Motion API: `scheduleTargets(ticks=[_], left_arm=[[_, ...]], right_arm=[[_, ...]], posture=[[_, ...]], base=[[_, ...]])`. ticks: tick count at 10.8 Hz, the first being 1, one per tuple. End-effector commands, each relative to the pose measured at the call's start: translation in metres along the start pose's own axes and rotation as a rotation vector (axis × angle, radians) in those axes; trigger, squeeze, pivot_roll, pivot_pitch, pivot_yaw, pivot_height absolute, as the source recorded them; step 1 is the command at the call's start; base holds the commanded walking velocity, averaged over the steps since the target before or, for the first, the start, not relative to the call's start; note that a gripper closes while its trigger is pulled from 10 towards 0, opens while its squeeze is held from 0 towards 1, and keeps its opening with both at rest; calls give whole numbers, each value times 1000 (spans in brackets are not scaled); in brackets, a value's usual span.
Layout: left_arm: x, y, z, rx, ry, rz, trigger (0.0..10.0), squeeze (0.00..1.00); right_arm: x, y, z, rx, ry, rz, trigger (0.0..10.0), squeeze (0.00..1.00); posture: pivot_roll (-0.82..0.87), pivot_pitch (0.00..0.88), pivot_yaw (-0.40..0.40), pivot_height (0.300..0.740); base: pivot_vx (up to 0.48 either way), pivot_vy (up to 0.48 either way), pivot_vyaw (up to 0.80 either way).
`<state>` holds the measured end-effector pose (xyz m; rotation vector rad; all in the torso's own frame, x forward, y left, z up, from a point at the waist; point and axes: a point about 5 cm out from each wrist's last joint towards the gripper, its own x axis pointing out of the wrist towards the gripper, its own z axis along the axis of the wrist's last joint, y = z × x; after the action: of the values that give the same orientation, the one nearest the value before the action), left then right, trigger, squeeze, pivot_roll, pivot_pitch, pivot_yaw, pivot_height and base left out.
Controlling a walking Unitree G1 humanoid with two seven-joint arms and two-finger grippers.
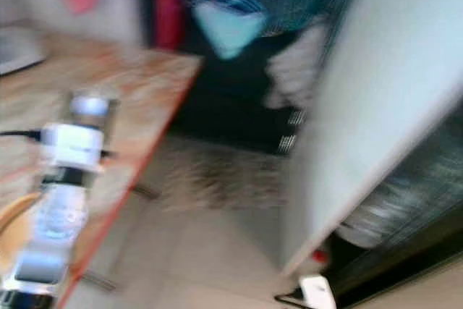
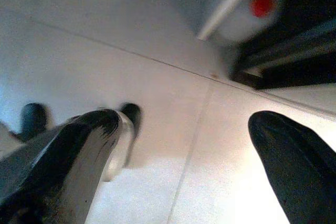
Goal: Restocking fridge
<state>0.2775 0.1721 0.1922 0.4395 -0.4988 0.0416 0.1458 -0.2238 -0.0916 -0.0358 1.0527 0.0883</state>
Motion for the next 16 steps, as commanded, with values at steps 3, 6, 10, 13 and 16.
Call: scheduleTargets(ticks=[3,6,10,13,16], left_arm=[[3,8,4,13,-30,17,10000,0],[3,3,1,-28,-8,-3,10000,0],[-1,2,-7,-32,32,-8,10000,0],[-2,8,-25,-50,97,10,10000,0],[-20,4,-71,-120,306,11,10000,0]], right_arm=[[1,4,0,-6,3,10,10000,0],[1,5,-2,2,4,12,10000,0],[1,6,-6,11,11,10,10000,0],[1,11,-9,35,14,4,10000,0],[2,17,-12,96,2,-20,10000,0]], posture=[[92,0,-62,740],[89,0,-56,740],[85,0,-44,740],[75,0,-32,740],[39,0,-4,740]], base=[[0,0,-800],[0,0,-800],[0,0,-800],[0,0,-800],[0,0,-533]])
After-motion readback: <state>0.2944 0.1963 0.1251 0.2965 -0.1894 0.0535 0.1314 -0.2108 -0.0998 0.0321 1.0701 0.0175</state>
